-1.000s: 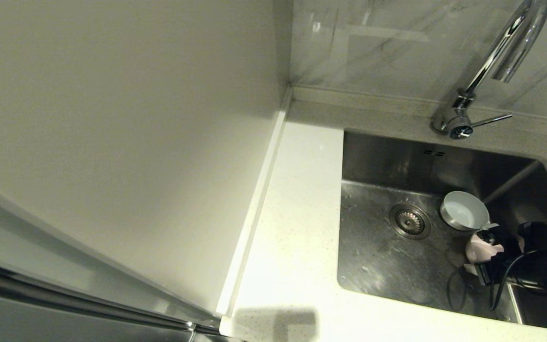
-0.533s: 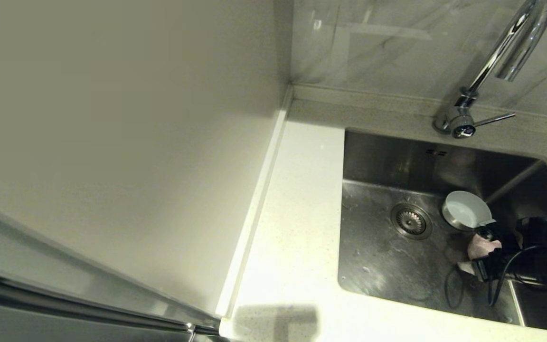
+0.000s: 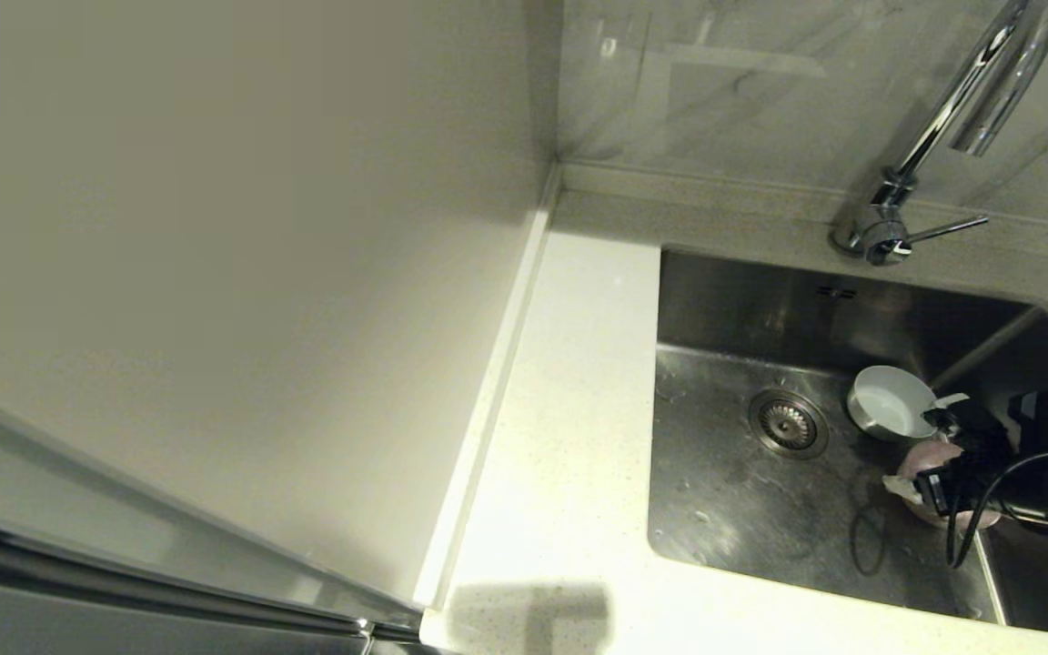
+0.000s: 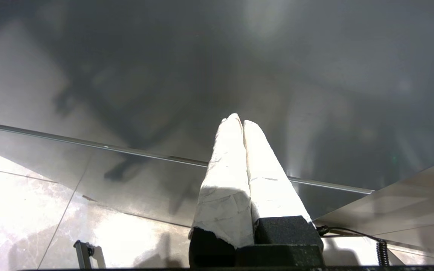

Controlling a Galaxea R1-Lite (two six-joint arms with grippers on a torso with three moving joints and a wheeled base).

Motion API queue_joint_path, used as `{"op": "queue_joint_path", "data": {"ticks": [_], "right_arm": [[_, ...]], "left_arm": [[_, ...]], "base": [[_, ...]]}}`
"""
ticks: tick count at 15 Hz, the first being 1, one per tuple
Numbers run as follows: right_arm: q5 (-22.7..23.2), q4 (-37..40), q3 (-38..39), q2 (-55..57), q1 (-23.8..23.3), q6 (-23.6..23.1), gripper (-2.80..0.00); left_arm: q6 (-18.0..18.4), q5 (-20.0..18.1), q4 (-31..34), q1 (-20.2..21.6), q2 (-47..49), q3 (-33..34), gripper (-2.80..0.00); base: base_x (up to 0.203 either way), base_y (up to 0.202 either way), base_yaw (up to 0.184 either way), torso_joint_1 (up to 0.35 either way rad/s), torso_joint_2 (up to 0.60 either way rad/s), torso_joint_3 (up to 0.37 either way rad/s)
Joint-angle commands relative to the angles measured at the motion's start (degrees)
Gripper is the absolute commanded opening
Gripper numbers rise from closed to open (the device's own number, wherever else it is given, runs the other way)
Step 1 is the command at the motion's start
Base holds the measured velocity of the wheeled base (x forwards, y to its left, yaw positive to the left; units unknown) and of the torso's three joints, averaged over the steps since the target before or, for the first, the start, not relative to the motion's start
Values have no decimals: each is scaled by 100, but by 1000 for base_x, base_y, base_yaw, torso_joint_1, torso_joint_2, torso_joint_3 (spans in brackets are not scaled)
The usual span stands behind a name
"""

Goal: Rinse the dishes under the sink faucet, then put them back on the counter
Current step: Put a bowl into the sink, then put a plate into the sink

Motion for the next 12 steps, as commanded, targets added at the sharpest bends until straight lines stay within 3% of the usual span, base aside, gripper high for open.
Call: {"op": "queue_joint_path", "data": {"ticks": [1, 12], "right_arm": [[8, -29, -16, -224, 1, -16, 0], [-5, 823, -531, -2086, -25, 1, 0]], "left_arm": [[-3, 0, -4, 1, 0, 18, -280], [-3, 0, -4, 1, 0, 18, -280]], "base": [[0, 0, 0, 0, 0, 0], [0, 0, 0, 0, 0, 0]]}}
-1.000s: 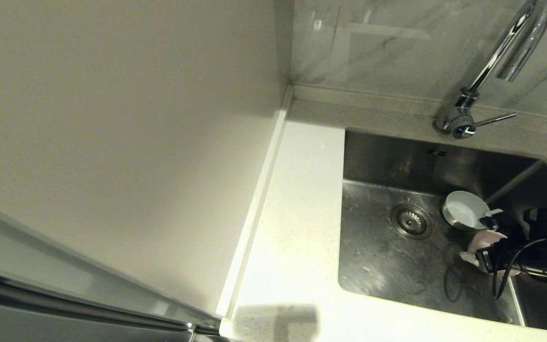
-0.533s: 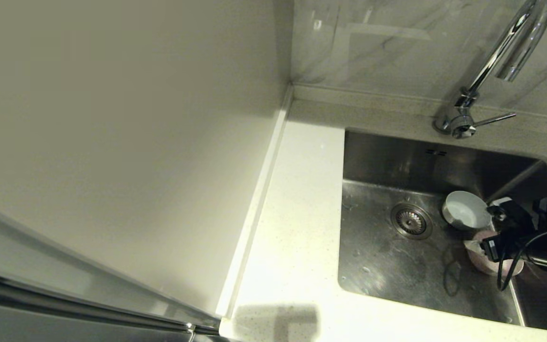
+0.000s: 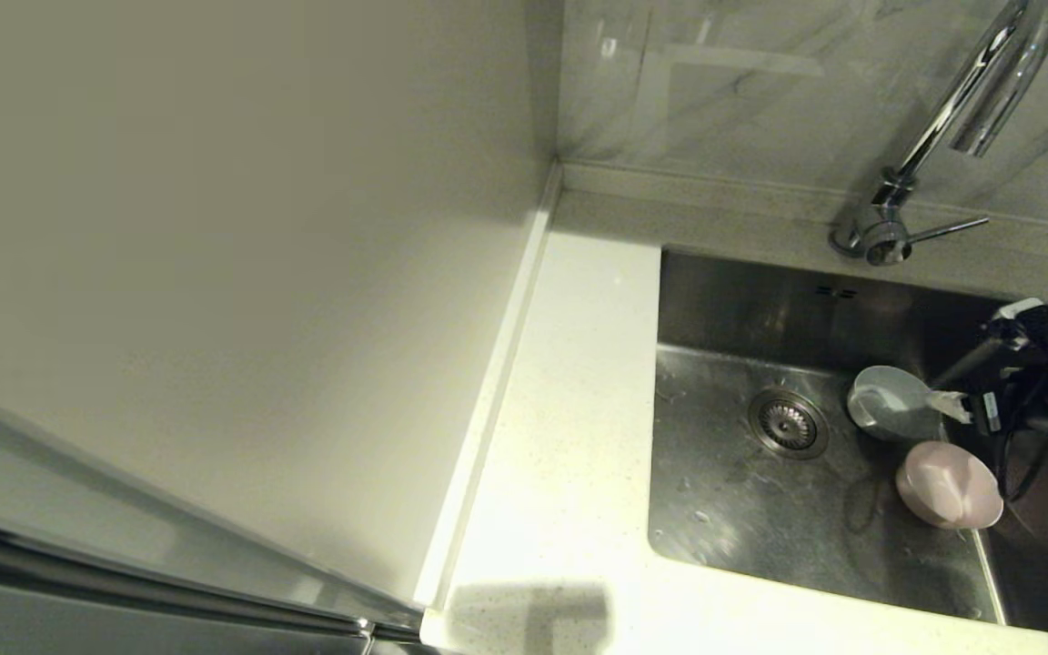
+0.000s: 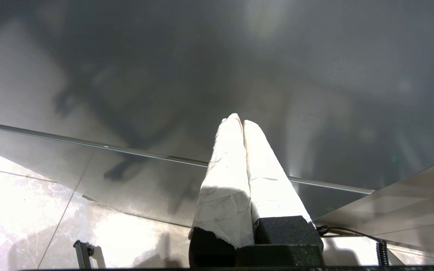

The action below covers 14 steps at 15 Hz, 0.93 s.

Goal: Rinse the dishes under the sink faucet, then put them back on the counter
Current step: Put a plate into the sink

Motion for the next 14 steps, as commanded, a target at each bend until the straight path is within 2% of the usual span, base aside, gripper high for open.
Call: {"op": "queue_joint_path", "data": {"ticks": [1, 3, 6, 7, 10, 11, 12, 14], "right_arm": [[-3, 37, 16, -559, -3, -19, 0], [-145, 311, 13, -903, -4, -6, 0], [-1088, 1472, -162, -1671, 3, -24, 0], [-1517, 2281, -313, -1957, 4, -30, 0], [-3020, 5492, -1382, -2489, 15, -4, 0], [-3336, 6402, -1743, -2605, 7, 134, 0], [-3592, 6955, -1930, -2697, 2, 518, 0], [-4118, 7390, -1967, -2801, -3, 1285, 0]], "left_arm": [[1, 0, -4, 1, 0, 18, -280], [1, 0, -4, 1, 0, 18, -280], [1, -9, -4, 1, 0, 18, -280], [1, -9, -4, 1, 0, 18, -280], [1, -9, -4, 1, 0, 18, -280], [1, -9, -4, 1, 0, 18, -280], [1, -9, -4, 1, 0, 9, -280], [1, -9, -4, 1, 0, 17, -280]], "base": [[0, 0, 0, 0, 0, 0], [0, 0, 0, 0, 0, 0], [0, 0, 0, 0, 0, 0], [0, 0, 0, 0, 0, 0], [0, 0, 0, 0, 0, 0], [0, 0, 0, 0, 0, 0], [0, 0, 0, 0, 0, 0], [0, 0, 0, 0, 0, 0]]}}
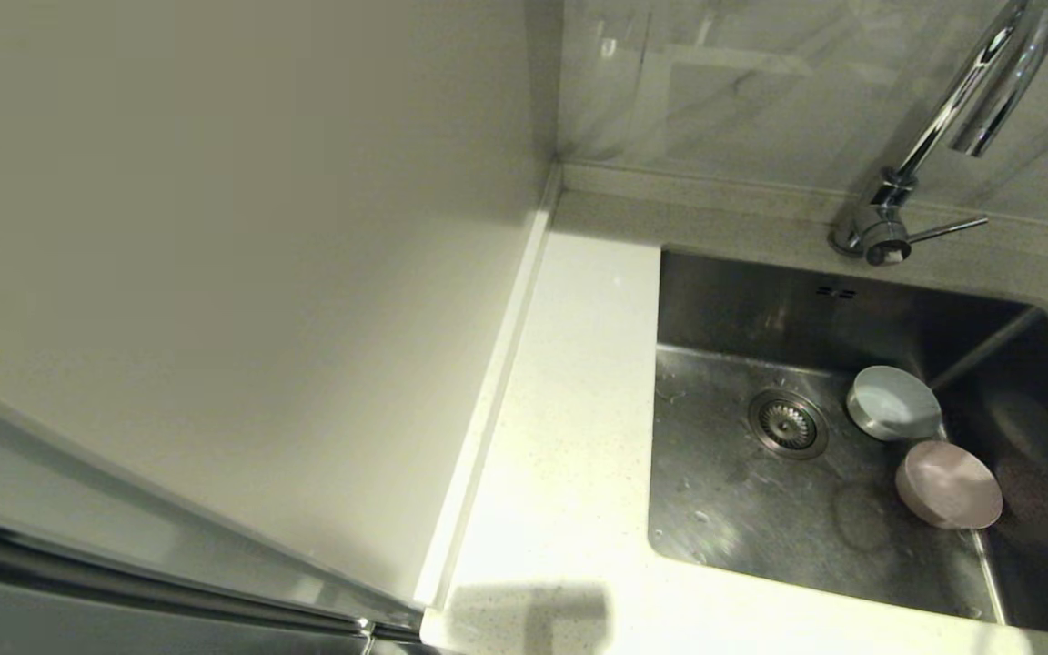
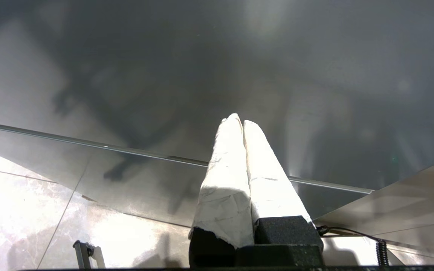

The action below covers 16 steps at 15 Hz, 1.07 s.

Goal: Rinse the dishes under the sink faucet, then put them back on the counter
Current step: Put a plate into the sink

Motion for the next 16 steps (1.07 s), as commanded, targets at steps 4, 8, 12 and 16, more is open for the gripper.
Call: {"op": "queue_joint_path", "data": {"ticks": [4, 8, 12, 16], "right_arm": [[-420, 1469, 38, -399, -212, 1528, 0], [-418, 1544, 302, -453, -278, 3349, 0], [-466, 1497, 494, -437, -845, 4632, 0], [-372, 920, 721, -226, -2491, 5227, 0]], "left_arm": [[-1, -1, -2, 1, 0, 18, -280], [-1, -1, -2, 1, 0, 18, -280], [-1, 1, -2, 1, 0, 18, -280], [-1, 2, -2, 1, 0, 10, -280]], "base": [[0, 0, 0, 0, 0, 0], [0, 0, 0, 0, 0, 0], [0, 0, 0, 0, 0, 0], [0, 0, 0, 0, 0, 0]]}}
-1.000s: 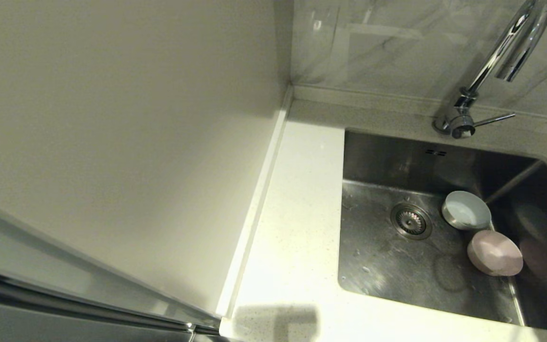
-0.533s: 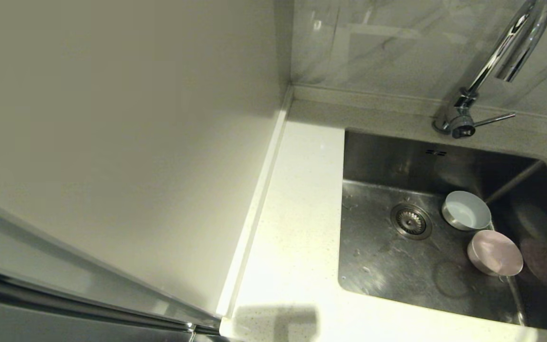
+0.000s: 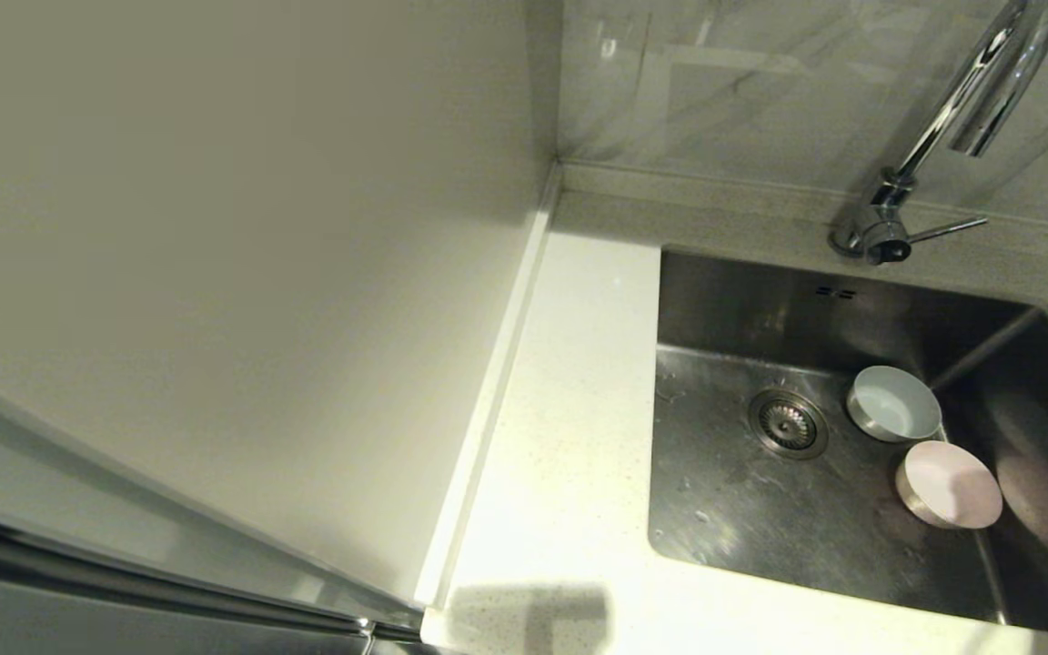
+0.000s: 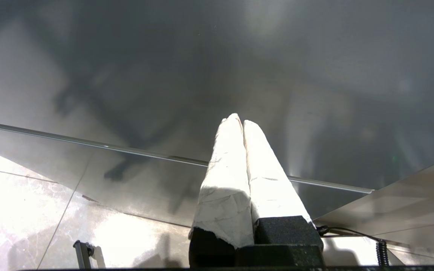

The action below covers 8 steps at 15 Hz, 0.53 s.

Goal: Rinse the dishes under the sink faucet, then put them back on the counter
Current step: Put a plate into the sink

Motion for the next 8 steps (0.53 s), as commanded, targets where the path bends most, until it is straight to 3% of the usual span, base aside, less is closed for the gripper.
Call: {"op": "queue_joint_path", "data": {"ticks": [1, 5, 8], "right_arm": [[202, -375, 181, 167, -1076, 108, 0], [1114, -872, 429, 0, -2186, 262, 0], [1691, -885, 706, -666, -2329, 291, 0]], "left_arm": [[-1, -4, -2, 1, 0, 18, -280], [-1, 4, -2, 1, 0, 18, -280], [-1, -4, -2, 1, 0, 18, -280]], "base": [[0, 0, 0, 0, 0, 0], [0, 0, 0, 0, 0, 0], [0, 0, 0, 0, 0, 0]]}}
